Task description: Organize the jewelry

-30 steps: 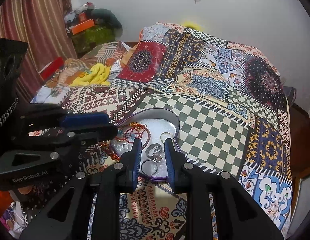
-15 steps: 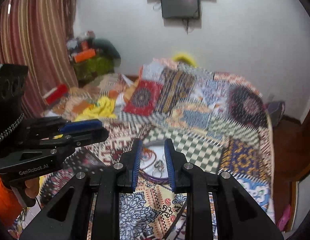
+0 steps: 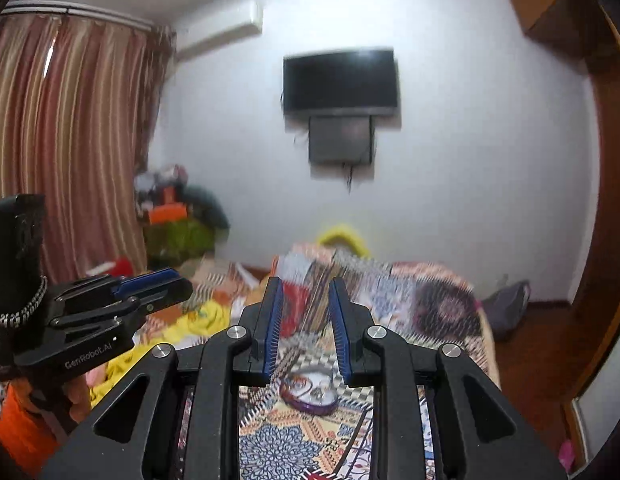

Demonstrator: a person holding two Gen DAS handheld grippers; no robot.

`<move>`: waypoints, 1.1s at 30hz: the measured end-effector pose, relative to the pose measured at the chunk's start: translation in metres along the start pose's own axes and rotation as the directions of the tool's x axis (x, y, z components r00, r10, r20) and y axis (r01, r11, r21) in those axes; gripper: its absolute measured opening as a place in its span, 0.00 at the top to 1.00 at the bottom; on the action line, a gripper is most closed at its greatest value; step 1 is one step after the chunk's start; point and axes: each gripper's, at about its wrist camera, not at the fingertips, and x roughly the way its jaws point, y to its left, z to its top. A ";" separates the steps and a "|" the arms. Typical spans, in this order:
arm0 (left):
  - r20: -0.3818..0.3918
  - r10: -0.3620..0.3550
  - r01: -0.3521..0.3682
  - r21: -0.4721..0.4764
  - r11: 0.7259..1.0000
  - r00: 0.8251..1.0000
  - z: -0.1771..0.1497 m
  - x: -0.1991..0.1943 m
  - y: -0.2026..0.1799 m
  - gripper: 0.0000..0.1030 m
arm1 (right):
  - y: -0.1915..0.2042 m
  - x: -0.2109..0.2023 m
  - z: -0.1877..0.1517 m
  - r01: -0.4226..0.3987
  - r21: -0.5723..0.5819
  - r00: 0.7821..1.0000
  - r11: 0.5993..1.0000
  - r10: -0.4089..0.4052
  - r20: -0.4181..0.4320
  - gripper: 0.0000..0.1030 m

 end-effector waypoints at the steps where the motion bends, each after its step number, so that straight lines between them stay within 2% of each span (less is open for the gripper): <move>1: 0.034 0.018 -0.018 0.005 1.000 0.999 0.002 -0.010 -0.004 0.49 | 0.003 -0.007 0.001 0.005 0.005 1.000 1.000 -0.005 0.021 0.80; 2: 0.057 0.029 -0.029 0.003 1.000 0.998 0.003 -0.016 -0.005 0.39 | 0.005 -0.011 0.001 0.009 0.008 0.999 1.000 -0.009 0.033 0.80; 3: 0.079 0.036 -0.036 0.000 0.999 0.996 0.003 -0.023 -0.008 0.37 | 0.007 -0.015 0.001 0.017 0.012 0.999 1.000 -0.017 0.045 0.78; 5: 0.102 0.044 -0.044 -0.001 0.999 0.994 0.003 -0.035 -0.013 0.29 | 0.011 -0.020 0.000 0.041 0.016 0.997 0.999 -0.042 0.063 0.64; 6: 0.110 0.051 -0.051 -0.001 0.999 0.993 0.003 -0.039 -0.015 0.26 | 0.013 -0.022 -0.001 0.060 0.018 0.995 0.998 -0.061 0.076 0.48; 7: 0.118 0.060 -0.060 -0.001 0.998 0.991 0.002 -0.041 -0.016 0.18 | 0.014 -0.024 -0.002 0.077 0.022 0.993 0.997 -0.078 0.090 0.36; 8: 0.130 0.072 -0.072 -0.004 0.997 0.989 0.000 -0.046 -0.017 0.10 | 0.015 -0.026 -0.004 0.095 0.026 0.989 0.995 -0.098 0.108 0.33; 10: 0.145 0.092 -0.091 -0.011 0.996 0.985 -0.002 -0.051 -0.019 0.05 | 0.018 -0.030 -0.005 0.127 0.028 0.983 0.992 -0.129 0.130 0.21; 11: 0.144 0.097 -0.096 -0.014 0.995 0.985 -0.003 -0.052 -0.020 0.04 | 0.019 -0.031 -0.006 0.141 0.029 0.980 0.990 -0.143 0.135 0.18; 13: 0.138 0.108 -0.107 -0.016 0.994 0.985 -0.004 -0.052 -0.020 0.03 | 0.020 -0.035 -0.006 0.168 0.039 0.974 0.985 -0.172 0.150 0.04; 14: 0.138 0.110 -0.109 -0.017 0.994 0.984 -0.005 -0.055 -0.020 0.03 | 0.020 -0.038 -0.007 0.186 0.044 0.968 0.982 -0.191 0.160 0.01; 17: 0.128 0.113 -0.111 -0.023 0.994 0.985 -0.005 -0.051 -0.021 0.03 | 0.020 -0.045 -0.009 0.217 0.048 0.959 0.975 -0.222 0.177 0.00; 33: 0.116 0.134 -0.133 -0.018 0.991 0.984 -0.012 -0.057 -0.025 0.02 | 0.013 -0.059 -0.018 0.227 0.056 0.959 0.972 -0.233 0.160 0.00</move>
